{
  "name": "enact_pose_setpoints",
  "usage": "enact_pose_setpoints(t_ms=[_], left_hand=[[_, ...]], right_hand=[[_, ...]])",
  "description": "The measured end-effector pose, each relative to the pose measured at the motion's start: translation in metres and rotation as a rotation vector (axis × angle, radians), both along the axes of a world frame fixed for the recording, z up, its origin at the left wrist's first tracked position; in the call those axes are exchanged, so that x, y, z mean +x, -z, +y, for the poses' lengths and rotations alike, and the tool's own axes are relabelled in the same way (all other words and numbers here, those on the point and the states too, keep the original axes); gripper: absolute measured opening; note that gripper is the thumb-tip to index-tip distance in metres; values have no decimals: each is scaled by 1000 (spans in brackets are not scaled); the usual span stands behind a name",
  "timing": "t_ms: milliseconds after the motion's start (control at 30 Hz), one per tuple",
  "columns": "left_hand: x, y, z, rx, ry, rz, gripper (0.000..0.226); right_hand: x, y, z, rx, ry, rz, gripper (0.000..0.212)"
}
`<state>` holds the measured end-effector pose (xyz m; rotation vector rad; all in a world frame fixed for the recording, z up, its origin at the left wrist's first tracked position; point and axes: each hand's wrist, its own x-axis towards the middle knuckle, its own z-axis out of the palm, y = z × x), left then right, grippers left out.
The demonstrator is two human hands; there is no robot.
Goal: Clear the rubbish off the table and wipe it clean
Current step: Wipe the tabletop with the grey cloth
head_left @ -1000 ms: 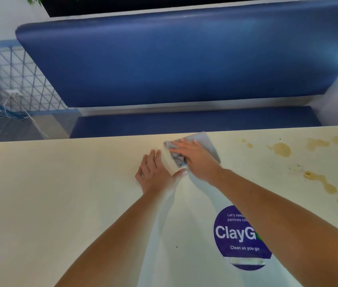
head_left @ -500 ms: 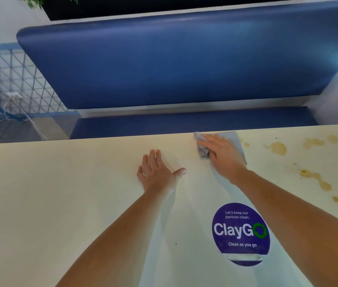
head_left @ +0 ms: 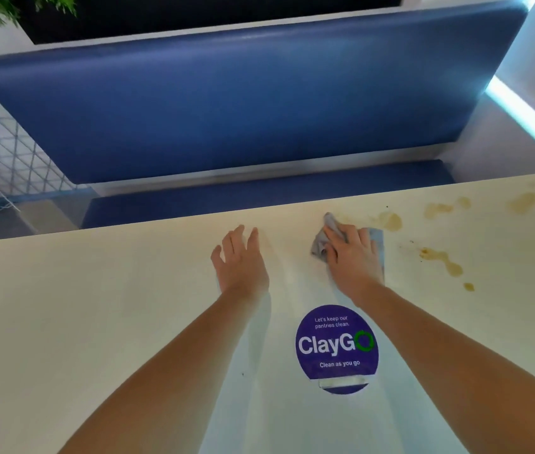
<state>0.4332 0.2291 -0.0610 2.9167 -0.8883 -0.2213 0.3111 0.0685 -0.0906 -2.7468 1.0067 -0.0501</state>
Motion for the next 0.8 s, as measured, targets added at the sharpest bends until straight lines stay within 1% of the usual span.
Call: enact_pose_setpoints(t_ms=[67, 133, 200, 233, 300, 367, 433, 500, 567, 633, 700, 733, 800], left_hand=[[-13, -3, -13, -32, 96, 8, 78], [-25, -5, -26, -74, 156, 31, 65], [-38, -4, -38, -103, 170, 43, 54], [-43, -2, -42, -115, 158, 69, 56], [-60, 4, -49, -100, 116, 142, 68], [-69, 8, -52, -60, 88, 165, 81], [-70, 10, -57, -33, 75, 170, 86], [-70, 7, -59, -3, 62, 173, 87], [-73, 5, -63, 14, 51, 163, 85], [-77, 4, -65, 26, 32, 144, 81], [-81, 2, -67, 34, 20, 120, 73], [-85, -1, -69, 29, 24, 100, 66], [-92, -6, -71, 24, 45, 32, 50]], right_hand=[[-13, -1, 12, 49, -129, -22, 48], [-23, -6, 2, 61, -239, -44, 50], [-14, -3, -29, 31, -225, 5, 55], [-4, -2, -45, 18, -190, 57, 58], [11, -1, -70, 18, -167, 165, 57], [17, -2, -75, 12, -194, 178, 53], [6, -6, -64, -5, -233, 157, 52], [-16, -10, -46, 85, -271, 33, 50], [-41, -12, -37, 144, -253, -67, 47], [-54, -6, -43, 106, -161, -73, 46], [-58, -4, -38, 95, -67, -34, 46], [-62, -5, -31, 81, -71, -20, 47], [-75, -5, -14, 60, -197, -34, 49]])
